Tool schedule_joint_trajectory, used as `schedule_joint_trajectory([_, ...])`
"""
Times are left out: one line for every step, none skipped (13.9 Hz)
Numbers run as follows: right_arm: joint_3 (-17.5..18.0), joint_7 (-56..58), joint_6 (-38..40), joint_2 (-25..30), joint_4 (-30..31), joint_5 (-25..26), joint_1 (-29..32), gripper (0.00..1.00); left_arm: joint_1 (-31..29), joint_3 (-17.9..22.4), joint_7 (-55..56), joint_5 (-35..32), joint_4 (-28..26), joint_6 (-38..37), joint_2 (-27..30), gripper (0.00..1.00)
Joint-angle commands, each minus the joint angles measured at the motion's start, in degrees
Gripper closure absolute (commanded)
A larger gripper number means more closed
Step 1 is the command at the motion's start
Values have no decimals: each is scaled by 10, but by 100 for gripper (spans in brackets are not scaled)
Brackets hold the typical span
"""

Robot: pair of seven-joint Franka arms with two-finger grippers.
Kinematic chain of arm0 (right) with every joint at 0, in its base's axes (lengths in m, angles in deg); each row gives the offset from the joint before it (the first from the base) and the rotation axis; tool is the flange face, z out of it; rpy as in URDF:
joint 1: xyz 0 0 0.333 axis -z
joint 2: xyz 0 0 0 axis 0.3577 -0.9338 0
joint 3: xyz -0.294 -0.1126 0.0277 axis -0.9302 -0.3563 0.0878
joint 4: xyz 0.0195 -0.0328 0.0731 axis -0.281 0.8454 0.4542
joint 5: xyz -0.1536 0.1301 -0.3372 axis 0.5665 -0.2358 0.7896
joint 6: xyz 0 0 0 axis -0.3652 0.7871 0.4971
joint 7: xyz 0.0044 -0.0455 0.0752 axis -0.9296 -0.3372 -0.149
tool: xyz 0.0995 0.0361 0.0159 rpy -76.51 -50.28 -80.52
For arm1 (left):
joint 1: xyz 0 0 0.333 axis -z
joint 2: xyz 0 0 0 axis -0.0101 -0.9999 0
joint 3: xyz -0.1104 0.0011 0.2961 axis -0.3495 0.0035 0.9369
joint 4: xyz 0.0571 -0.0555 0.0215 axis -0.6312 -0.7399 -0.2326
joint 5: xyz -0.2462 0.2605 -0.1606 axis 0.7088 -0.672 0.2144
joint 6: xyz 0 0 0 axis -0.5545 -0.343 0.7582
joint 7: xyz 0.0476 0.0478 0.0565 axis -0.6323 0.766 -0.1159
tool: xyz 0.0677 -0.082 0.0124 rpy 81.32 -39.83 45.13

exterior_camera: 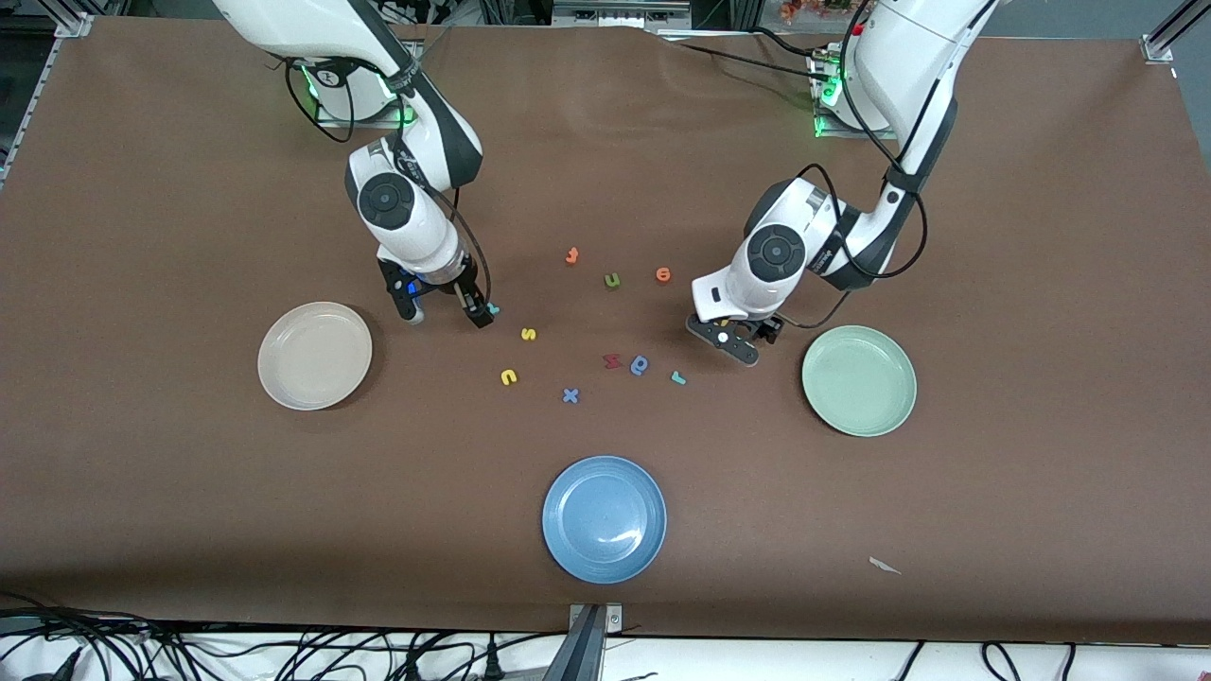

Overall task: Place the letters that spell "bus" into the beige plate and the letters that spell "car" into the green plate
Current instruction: 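Place yellow d on the green plate while the right gripper carries p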

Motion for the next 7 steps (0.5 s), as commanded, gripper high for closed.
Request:
schedule_joint_trajectory([1,-16,-10,-7,8,24,-7,1,5,2,15,-16,8,8,-13,23])
schedule_joint_trajectory([0,-16,-11,-14,6,33,-7,1,6,3,15,-16,9,8,-15,32])
schedule_joint_trajectory([-1,-16,-16,-21,2,35,-8,1,5,3,15,-16,9,13,-19,39])
schedule_joint_trajectory([-1,-16,-18,-31,-5,36,-10,2,5,3,15,-16,9,18,-24,45])
schedule_joint_trajectory([-3,-16,-19,-35,-10,36,-12,2,5,3,16,-16,9,19,-26,53])
schedule_joint_trajectory([-3,-16,-23,-39,-13,36,-13,2,5,2,16,-16,9,19,-26,63])
schedule_joint_trajectory([-4,-16,-24,-46,-18,37,-13,2,4,2,21,-16,10,19,-26,73])
